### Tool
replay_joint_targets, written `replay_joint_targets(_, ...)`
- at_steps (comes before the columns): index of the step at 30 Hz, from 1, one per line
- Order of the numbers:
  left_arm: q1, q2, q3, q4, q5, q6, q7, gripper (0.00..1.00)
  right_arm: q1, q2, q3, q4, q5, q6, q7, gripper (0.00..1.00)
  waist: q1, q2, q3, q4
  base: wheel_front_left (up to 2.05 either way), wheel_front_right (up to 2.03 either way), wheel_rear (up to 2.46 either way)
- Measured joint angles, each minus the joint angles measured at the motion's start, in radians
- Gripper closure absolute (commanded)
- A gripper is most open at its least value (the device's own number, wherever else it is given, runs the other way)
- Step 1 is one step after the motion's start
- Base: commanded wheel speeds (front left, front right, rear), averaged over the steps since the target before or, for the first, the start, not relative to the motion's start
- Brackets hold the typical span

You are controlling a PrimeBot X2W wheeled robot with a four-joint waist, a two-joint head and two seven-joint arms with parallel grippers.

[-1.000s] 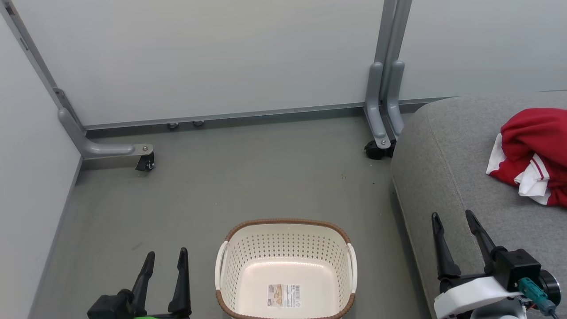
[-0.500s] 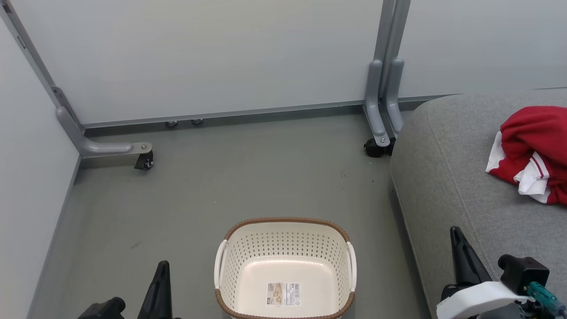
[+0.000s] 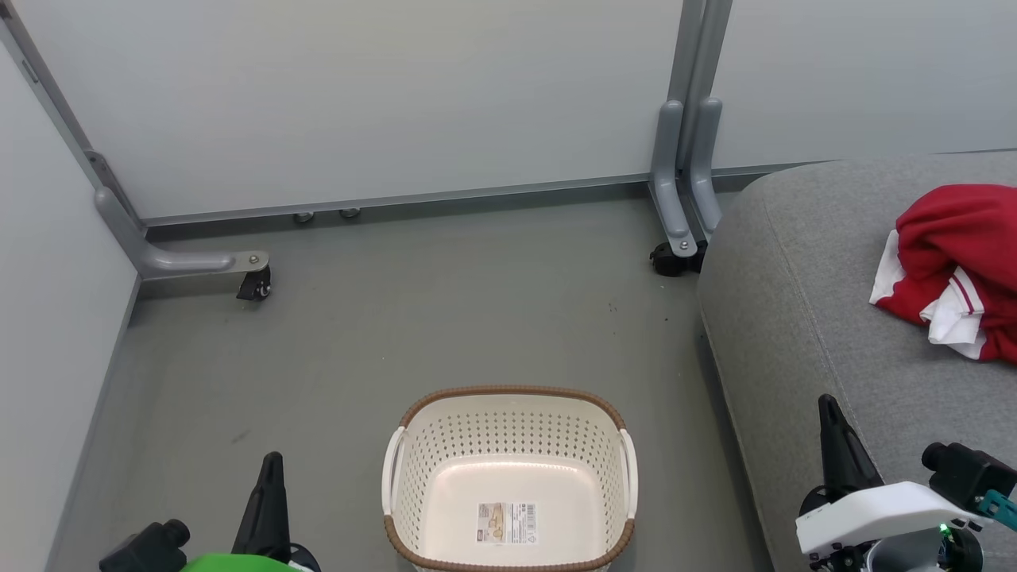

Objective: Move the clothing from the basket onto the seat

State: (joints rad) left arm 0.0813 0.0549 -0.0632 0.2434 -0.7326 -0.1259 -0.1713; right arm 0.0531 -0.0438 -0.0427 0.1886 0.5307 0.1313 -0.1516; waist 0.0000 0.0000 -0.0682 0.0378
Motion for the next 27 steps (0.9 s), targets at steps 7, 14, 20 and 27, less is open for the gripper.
replay_joint_targets(7,-0.019,0.002,0.013,0.001,-0.093,0.000,0.026,1.00,-0.015,0.000,-0.007,0.006,0.111,0.000,0.027,1.00,0.0000,0.0000,0.005,-0.003,0.00,0.00,0.00)
replay_joint_targets(14,-0.035,0.005,0.027,0.000,-0.182,0.000,0.048,1.00,-0.027,0.000,-0.013,0.011,0.216,0.000,0.051,1.00,0.0000,0.0000,0.010,-0.005,0.00,0.00,0.00)
replay_joint_targets(20,-0.049,0.006,0.035,0.000,-0.253,0.000,0.068,1.00,-0.041,0.000,-0.018,0.015,0.295,0.000,0.072,1.00,0.0000,0.0000,0.014,-0.007,0.00,0.00,0.00)
replay_joint_targets(27,-0.061,0.008,0.048,0.000,-0.328,0.000,0.091,1.00,-0.054,-0.001,-0.025,0.020,0.387,-0.001,0.095,1.00,0.0000,0.0000,0.019,-0.010,0.00,0.00,0.00)
